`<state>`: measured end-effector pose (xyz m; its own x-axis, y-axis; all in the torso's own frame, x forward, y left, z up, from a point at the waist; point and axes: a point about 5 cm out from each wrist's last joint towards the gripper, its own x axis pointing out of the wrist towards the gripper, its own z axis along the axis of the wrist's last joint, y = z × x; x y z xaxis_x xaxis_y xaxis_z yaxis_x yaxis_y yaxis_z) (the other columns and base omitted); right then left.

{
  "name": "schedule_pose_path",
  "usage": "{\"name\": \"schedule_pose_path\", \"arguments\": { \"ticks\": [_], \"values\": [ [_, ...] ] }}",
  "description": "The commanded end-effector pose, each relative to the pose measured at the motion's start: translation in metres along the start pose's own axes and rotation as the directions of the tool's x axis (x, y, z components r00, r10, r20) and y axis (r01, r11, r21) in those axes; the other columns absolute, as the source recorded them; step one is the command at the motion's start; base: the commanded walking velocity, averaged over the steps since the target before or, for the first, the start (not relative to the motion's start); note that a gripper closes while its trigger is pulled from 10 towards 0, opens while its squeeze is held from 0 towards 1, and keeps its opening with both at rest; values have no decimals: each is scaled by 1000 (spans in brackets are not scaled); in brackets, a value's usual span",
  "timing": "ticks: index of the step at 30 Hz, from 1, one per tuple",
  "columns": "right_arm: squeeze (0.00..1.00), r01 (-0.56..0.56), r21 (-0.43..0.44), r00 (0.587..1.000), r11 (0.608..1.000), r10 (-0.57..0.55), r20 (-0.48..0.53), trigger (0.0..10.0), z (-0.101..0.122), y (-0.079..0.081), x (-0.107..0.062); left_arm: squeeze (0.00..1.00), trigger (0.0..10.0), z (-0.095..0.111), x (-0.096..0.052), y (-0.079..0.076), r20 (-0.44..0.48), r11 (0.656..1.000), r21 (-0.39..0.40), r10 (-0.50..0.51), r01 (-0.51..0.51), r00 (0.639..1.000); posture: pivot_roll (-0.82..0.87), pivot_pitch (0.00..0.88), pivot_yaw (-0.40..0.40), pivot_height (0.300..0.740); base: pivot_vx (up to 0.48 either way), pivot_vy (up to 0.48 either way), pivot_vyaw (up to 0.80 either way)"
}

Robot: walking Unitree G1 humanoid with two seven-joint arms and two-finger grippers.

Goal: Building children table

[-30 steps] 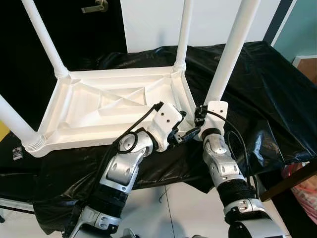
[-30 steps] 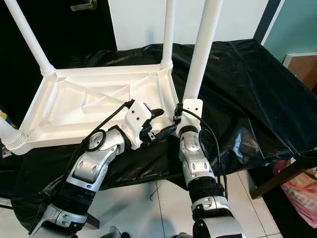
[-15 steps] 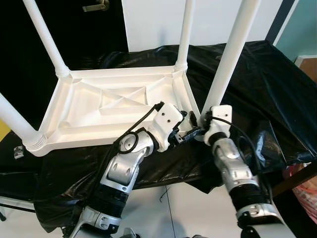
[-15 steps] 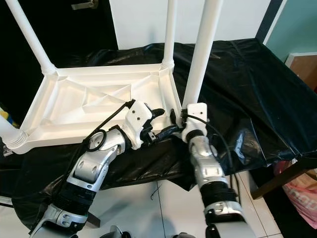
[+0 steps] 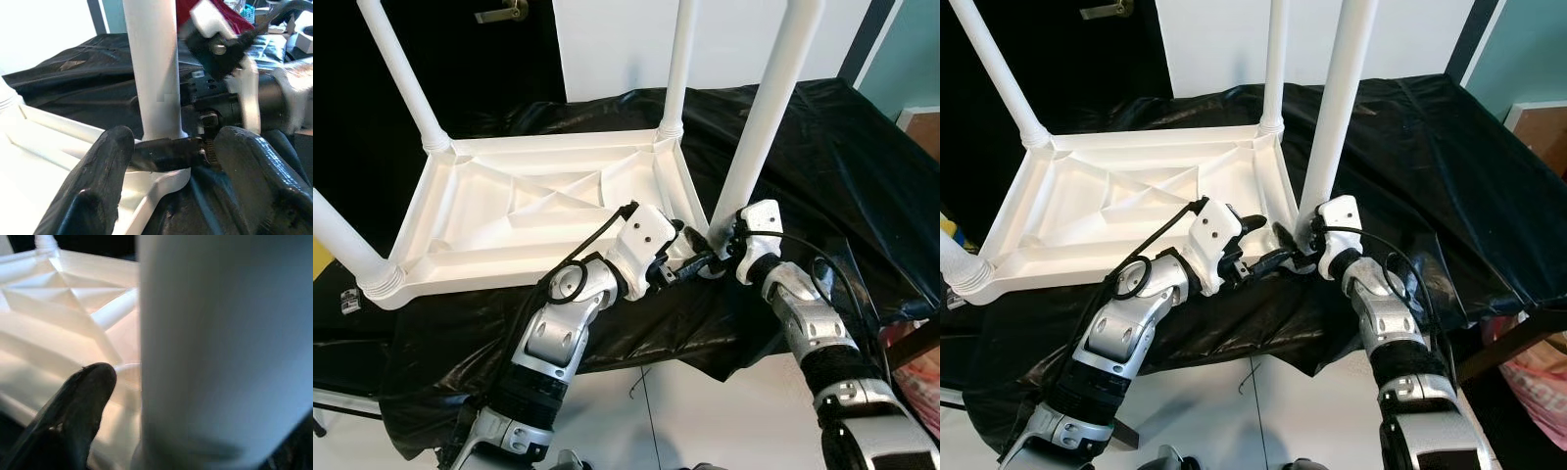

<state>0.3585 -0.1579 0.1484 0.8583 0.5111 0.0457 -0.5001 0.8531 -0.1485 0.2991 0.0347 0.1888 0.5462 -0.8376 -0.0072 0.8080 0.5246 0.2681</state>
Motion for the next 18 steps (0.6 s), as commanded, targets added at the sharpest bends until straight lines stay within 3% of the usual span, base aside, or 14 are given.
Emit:
{"name": "schedule_pose_path", "arguments": {
  "ticks": [1,8,15,16,17,18],
  "values": [
    [0,-44,-21,999,999,43,-15,0,-1,2,4,0,10000,-2,-1,1,-15,999,-2,45,-45,999,-18,73,10,740,0,0,0],
    [0,-96,-16,995,995,95,-38,0,-4,4,6,0,10000,-1,-2,2,-16,999,1,54,-54,998,-14,72,9,740,0,0,0],
    [0,-27,-19,995,999,25,-97,0,-16,-3,2,0,10000,-1,-3,1,-15,998,2,56,-56,998,-15,69,8,740,0,0,0],
    [0,-5,-9,995,1000,4,-103,7137,-18,-5,2,0,10000,-1,-2,1,-15,998,3,55,-55,998,-15,69,8,740,0,0,0],
    [0,33,3,994,999,-32,-106,10000,-19,-6,1,0,10000,-1,-2,2,-14,998,2,56,-56,998,-15,69,9,740,0,0,0],
    [0,33,3,994,999,-32,-106,10000,-19,-6,1,0,10000,-1,-2,2,-14,998,2,56,-56,998,-15,69,9,740,0,0,0]
  ]
}}
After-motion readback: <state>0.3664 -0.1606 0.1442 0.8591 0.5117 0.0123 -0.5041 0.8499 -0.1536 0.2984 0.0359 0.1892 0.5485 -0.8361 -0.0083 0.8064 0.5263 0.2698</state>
